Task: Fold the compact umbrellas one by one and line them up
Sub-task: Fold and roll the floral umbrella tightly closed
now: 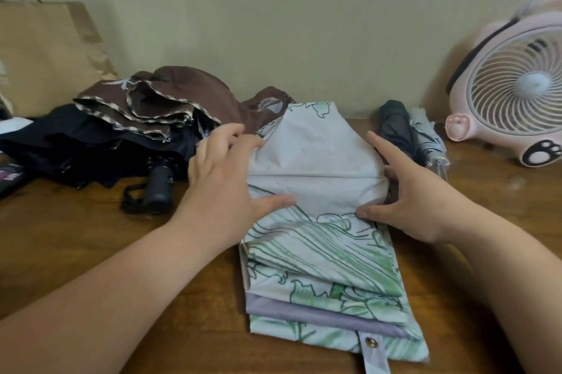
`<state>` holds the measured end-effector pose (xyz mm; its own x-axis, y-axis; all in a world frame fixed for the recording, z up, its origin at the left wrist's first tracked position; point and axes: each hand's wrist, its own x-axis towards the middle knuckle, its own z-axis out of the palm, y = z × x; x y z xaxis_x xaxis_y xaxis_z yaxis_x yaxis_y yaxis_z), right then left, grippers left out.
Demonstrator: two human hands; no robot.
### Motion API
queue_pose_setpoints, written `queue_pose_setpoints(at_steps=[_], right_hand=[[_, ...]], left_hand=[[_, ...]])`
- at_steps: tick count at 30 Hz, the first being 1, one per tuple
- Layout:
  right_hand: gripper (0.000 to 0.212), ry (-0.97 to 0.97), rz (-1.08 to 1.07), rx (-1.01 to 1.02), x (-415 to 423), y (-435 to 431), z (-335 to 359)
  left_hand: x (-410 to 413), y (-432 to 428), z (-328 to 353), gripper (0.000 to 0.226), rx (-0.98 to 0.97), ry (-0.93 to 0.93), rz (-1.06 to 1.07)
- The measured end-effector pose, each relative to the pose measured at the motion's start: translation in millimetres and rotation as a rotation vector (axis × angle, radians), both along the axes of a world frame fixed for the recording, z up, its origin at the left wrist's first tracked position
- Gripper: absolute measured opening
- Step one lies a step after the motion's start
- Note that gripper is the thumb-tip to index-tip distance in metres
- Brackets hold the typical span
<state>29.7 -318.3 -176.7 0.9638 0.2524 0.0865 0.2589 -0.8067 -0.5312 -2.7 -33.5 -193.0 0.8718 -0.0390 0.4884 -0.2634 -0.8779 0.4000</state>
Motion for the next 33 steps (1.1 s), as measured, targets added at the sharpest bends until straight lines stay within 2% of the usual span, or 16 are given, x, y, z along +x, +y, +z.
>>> queue_pose_setpoints(at_steps=[3, 5, 12, 16, 21, 24, 27, 30, 33], right_hand=[[0.127, -0.003, -0.005, -0.006, -2, 1, 1], [0.127, -0.008, -0.002, -0.022, -3, 0, 3], [0.124, -0.043, 0.035, 0.027, -7, -1, 9], [0.119, -0.074, 0.060, 0.236, -8, 5, 8], [0.092, -0.171, -0.034, 0.726, -9, 29, 4], [0.100, -0.193, -0.040, 0.947, -8, 32, 8], [0.110, -0.168, -0.025, 1.035, -11, 32, 14], [0.114, -0.138, -0.026, 0.987, -16, 29, 18], [0.100, -0.082, -0.038, 0.956, -18, 29, 20]], left_hand=[[-2, 5, 5, 0.120, -0.005, 0.173, -0.011], [-2, 5, 7, 0.129, -0.017, 0.252, -0.036], [-4, 10, 9, 0.125, -0.070, 0.226, -0.114], [-5, 6, 7, 0.125, 0.047, 0.204, -0.133], [-4, -2, 5, 0.131, 0.055, 0.198, -0.103], [-3, -1, 5, 0.137, 0.006, 0.192, -0.087], [-3, 0, 4, 0.139, -0.014, 0.179, -0.091], [-5, 1, 4, 0.138, -0.021, 0.160, -0.089], [-5, 2, 5, 0.136, -0.026, 0.161, -0.080]])
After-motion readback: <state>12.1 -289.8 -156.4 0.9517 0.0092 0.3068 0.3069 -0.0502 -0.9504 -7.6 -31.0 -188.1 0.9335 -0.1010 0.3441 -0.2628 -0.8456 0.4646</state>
